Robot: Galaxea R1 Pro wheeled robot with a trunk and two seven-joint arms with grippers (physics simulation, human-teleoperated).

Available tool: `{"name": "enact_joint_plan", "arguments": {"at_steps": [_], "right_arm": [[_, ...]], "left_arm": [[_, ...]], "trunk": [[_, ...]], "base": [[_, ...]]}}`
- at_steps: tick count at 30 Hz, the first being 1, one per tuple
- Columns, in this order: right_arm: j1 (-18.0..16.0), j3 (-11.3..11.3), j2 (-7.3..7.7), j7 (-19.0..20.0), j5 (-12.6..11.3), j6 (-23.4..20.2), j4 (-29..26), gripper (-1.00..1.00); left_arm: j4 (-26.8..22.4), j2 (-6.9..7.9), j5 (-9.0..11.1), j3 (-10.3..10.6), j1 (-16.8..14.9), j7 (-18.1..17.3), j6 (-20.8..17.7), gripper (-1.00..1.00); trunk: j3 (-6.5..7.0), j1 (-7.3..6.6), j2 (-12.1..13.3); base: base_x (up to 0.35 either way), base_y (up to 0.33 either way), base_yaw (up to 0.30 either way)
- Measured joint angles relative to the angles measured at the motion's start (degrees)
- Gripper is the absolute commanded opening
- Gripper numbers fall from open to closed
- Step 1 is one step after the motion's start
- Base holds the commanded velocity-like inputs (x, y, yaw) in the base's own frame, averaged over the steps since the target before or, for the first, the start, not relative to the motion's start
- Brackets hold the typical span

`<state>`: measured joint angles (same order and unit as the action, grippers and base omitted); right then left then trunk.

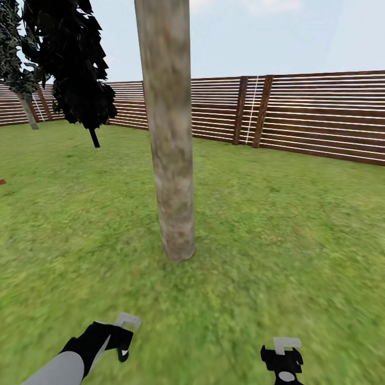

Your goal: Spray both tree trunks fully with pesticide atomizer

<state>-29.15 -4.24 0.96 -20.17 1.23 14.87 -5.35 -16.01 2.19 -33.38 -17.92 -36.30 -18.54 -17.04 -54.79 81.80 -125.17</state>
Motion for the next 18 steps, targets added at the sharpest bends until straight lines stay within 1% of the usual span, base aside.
{"name": "enact_joint_plan", "arguments": {"at_steps": [3, 7, 8, 10, 11, 13, 14, 16, 18], "right_arm": [[0.0, 0.0, 0.0, 0.0, -0.1, 0.5, 0.1, 1.0], [0.0, 0.1, 0.17, 0.3, -0.1, 0.5, 0.1, 1.0], [0.0, 0.1, 0.3, 1.3, -0.1, 0.5, 0.1, 1.0], [0.0, 0.2, 0.79, 6.7, -0.4, 0.4, 0.1, 1.0], [0.0, 0.3, 1.07, 8.2, -0.7, 0.4, 0.1, 1.0], [0.0, 0.3, 1.47, 9.9, -2.0, 0.3, 0.1, 1.0], [0.0, 0.3, 1.61, 10.3, -2.5, 0.3, 0.1, 1.0], [0.0, 0.3, 1.68, 10.6, -2.8, 0.3, 0.1, 1.0], [0.0, 0.3, 1.7, 10.6, -2.9, 0.3, 0.1, 1.0]], "left_arm": [[-1.0, -0.17, 0.4, -0.3, -0.1, 0.0, -0.2, -1.0], [-2.5, -0.23, 0.5, -0.8, -0.1, 0.1, -0.2, -1.0], [-2.8, -0.25, 0.5, -0.8, -0.1, 0.2, -0.2, -1.0], [-3.5, -0.44, 0.6, -0.9, -0.1, 0.2, -0.2, -1.0], [-3.9, -0.64, 0.6, -0.9, -0.1, 0.2, -0.2, -1.0], [-4.9, -1.43, 0.6, -0.8, -0.1, 1.5, -0.2, -1.0], [-5.3, -1.75, 0.6, -0.8, -0.1, 3.1, -0.2, -1.0], [-5.5, -2.01, 0.7, -0.8, -0.1, 5.5, -0.2, -1.0], [-5.5, -2.1, 0.7, -0.8, -0.2, 6.2, -0.3, -1.0]], "trunk": [[0.0, 0.0, 0.0], [0.0, -0.03, 0.0], [0.0, -0.03, 0.0], [0.0, -0.03, 0.0], [0.0, -0.03, 0.0], [0.0, -0.03, 0.0], [0.0, -0.03, 0.0], [0.0, -0.02, 0.0], [0.01, -0.02, 0.0]], "base": [[0.042, -0.005, 0.0], [0.242, -0.071, 0.0], [0.286, -0.118, 0.0], [0.277, -0.144, 0.0], [0.253, -0.171, 0.0], [0.239, -0.187, 0.0], [0.229, -0.197, 0.0], [0.224, -0.201, -0.061], [0.153, -0.229, -0.201]]}}
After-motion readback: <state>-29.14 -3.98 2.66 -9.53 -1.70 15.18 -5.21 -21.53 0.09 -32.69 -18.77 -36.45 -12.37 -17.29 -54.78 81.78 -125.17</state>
